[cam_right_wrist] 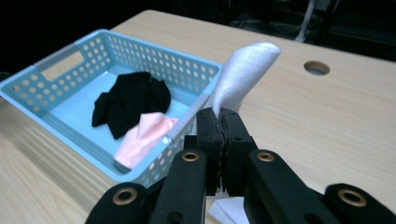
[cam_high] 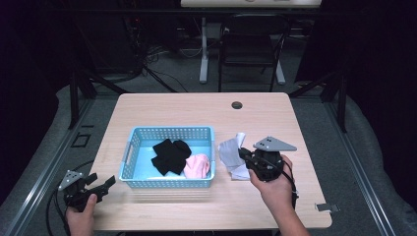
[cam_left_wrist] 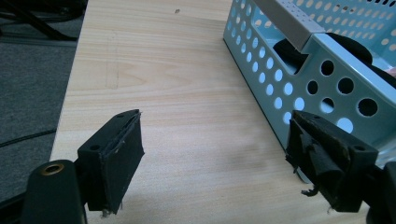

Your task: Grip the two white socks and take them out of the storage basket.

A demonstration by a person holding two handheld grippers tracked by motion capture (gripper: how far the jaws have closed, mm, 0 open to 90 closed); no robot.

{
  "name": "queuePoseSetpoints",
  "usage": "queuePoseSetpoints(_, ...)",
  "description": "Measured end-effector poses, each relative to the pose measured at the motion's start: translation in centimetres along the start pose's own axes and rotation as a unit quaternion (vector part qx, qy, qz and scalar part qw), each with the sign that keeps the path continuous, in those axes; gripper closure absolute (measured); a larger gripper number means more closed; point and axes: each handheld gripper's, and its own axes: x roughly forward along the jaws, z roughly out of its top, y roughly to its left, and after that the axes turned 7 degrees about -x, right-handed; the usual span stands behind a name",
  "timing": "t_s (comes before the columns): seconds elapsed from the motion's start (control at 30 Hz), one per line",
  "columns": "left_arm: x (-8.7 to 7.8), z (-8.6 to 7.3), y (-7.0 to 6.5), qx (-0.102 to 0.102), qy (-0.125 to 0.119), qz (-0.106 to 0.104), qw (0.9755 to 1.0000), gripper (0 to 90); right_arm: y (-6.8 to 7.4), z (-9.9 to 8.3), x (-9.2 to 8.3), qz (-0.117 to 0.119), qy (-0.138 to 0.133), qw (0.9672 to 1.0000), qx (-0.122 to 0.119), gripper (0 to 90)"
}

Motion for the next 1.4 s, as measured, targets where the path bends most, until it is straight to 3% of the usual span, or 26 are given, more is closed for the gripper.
queuePoseSetpoints(0.33,0.0,0.0,0.0,0.000,0.000,0.000,1.0000,18.6,-0.9,-2.8,1.7,-0.006,0.024,0.9990,0.036,88.2)
queuePoseSetpoints(0.5,0.0,0.0,0.0,0.000,0.001,0.000,1.0000,18.6,-2.0,-4.3,2.1,-0.018,0.035,0.9976,0.057,88.1)
queuePoseSetpoints(0.73,0.0,0.0,0.0,0.000,0.001,0.001,1.0000,18.5,-4.4,-7.3,2.9,-0.047,0.061,0.9917,0.102,88.0)
queuePoseSetpoints(1.0,0.0,0.0,0.0,0.002,0.001,0.000,1.0000,18.6,-5.9,-9.3,3.3,-0.072,0.086,0.9864,0.119,87.2)
queuePoseSetpoints(1.17,0.0,0.0,0.0,0.001,0.000,-0.001,1.0000,18.6,-6.3,-9.9,3.3,-0.079,0.081,0.9851,0.130,77.2)
queuePoseSetpoints(1.4,0.0,0.0,0.0,0.002,0.001,0.001,1.0000,18.5,-6.1,-9.6,2.4,-0.097,0.053,0.9888,0.100,56.0)
